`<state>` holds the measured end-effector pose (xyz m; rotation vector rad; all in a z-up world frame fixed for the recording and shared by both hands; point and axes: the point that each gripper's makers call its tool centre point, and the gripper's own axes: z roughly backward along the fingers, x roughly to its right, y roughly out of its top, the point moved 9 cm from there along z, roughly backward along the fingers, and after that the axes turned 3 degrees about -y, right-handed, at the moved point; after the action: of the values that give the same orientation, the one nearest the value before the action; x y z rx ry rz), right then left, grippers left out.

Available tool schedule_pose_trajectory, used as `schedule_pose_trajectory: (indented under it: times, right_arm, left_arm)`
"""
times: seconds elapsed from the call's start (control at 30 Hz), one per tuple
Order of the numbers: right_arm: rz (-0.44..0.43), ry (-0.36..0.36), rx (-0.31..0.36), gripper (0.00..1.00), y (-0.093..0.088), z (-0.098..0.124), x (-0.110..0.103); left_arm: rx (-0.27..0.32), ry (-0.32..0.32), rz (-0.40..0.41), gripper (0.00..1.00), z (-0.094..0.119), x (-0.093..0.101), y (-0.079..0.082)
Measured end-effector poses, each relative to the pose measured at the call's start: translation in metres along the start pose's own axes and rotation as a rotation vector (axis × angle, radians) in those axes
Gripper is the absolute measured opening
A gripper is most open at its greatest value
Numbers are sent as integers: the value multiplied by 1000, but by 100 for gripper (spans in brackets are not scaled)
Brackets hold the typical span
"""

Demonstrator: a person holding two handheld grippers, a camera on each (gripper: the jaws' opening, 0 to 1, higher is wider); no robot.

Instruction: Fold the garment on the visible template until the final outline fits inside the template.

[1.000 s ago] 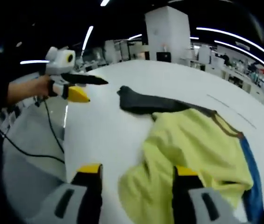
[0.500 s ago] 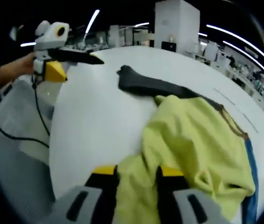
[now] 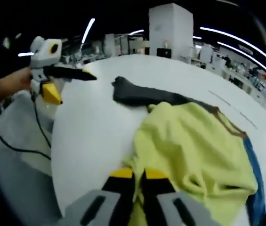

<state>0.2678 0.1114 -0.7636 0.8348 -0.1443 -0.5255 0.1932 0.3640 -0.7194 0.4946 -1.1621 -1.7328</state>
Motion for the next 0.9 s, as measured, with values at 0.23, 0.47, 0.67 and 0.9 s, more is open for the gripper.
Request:
schedule_pose_trajectory:
  times: [0.23, 0.47, 0.67, 0.9]
  right_arm:
    - [-58, -14, 109, 0, 16, 27, 14]
    - [-183, -27, 206, 0, 22, 49, 30]
    - [-291, -35, 256, 0, 21, 59, 50]
    - [-408, -30, 290, 0, 18, 69, 77]
  left_arm:
    - [8, -27, 2, 82, -13, 8, 4]
    - [14, -58, 11, 75, -26, 17, 8]
    - [20, -76, 28, 69, -35, 25, 9]
    - [31, -93, 42, 62, -49, 30, 14]
